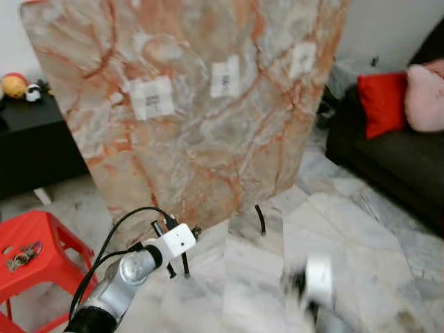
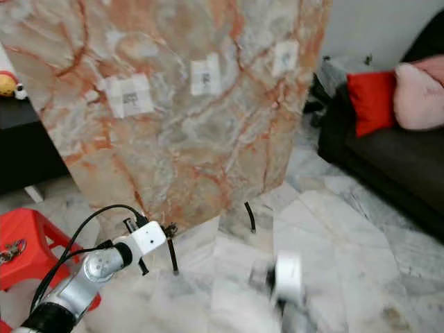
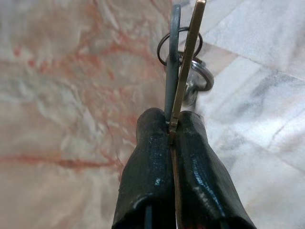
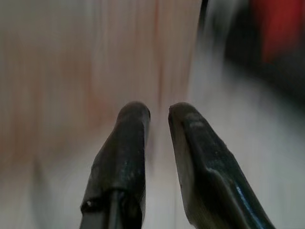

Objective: Hang keys on a hook

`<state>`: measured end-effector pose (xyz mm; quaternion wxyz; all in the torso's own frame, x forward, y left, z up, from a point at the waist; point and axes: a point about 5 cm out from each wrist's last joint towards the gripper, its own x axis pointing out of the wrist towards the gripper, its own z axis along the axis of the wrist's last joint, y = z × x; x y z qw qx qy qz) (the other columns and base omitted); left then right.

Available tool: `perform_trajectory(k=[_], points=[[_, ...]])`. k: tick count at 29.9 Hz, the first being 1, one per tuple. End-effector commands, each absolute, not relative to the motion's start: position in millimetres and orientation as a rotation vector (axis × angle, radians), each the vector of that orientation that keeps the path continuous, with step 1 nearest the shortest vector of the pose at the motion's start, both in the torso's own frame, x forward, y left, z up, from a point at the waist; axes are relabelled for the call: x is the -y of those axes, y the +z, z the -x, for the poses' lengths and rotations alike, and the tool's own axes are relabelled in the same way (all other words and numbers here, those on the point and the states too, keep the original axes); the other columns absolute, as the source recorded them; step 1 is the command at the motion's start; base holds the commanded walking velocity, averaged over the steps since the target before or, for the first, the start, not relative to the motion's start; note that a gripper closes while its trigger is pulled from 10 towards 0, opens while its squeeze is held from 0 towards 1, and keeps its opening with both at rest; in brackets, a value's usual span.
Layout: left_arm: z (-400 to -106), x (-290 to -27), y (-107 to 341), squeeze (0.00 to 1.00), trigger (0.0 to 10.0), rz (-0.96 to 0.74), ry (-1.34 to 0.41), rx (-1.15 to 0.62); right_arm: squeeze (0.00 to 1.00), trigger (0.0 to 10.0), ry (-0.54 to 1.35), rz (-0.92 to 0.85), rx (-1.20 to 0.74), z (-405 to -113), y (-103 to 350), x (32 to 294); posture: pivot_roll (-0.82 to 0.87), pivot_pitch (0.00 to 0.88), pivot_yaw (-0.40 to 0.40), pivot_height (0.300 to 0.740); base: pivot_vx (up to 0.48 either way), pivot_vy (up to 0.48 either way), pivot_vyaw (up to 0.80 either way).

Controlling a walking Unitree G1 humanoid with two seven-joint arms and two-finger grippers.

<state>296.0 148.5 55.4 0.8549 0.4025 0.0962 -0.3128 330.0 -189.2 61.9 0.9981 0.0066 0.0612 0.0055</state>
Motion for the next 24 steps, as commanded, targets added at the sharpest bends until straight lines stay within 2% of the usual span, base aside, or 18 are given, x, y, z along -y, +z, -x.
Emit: perform_trajectory(k=[1,7,10,13,18,21,24], points=[[-302.1,-145.5,64.8,0.0,10.0,-0.894,-0.64,-0.16,0.0,10.0,0.048,-0.042,-0.081,-332.0,69.2,181.9,0.02,0.0,-0.079,0.74,0.0,0.0,0.0],[-303.1,-138.9,74.1,0.0,10.0,-0.958,-0.696,-0.112,0.0,10.0,0.238,-0.044,0.039,-350.0,107.4,157.3,0.02,0.0,-0.079,0.74,0.0,0.0,0.0],[-302.6,-137.2,76.2,0.0,10.0,-0.959,-0.715,-0.116,0.0,10.0,0.349,0.015,-0.063,-351.8,109.5,146.7,0.02,0.0,-0.079,0.74,0.0,0.0,0.0],[-302.7,-135.7,78.9,0.0,10.0,-0.964,-0.725,-0.101,0.0,10.0,0.465,0.016,-0.072,-345.8,112.3,136.6,0.02,0.0,-0.08,0.74,0.0,0.0,0.0],[-300.9,-129.1,85.6,0.0,10.0,-0.913,-0.805,-0.101,0.0,10.0,0.637,0.036,-0.061,-333.9,114.2,130.7,0.02,0.0,-0.083,0.74,0.0,0.0,0.0],[-295.2,-128.0,85.3,0.0,10.0,-0.893,-0.941,-0.183,0.0,10.0,0.731,0.077,-0.103,-329.2,114.0,133.0,0.02,0.0,-0.08,0.74,0.0,0.0,0.0],[-293.4,-129.0,84.5,0.0,10.0,-0.892,-0.967,-0.206,0.0,10.0,0.744,0.083,-0.127,-328.5,114.5,133.5,0.01,0.0,-0.079,0.74,0.0,0.0,0.0]])
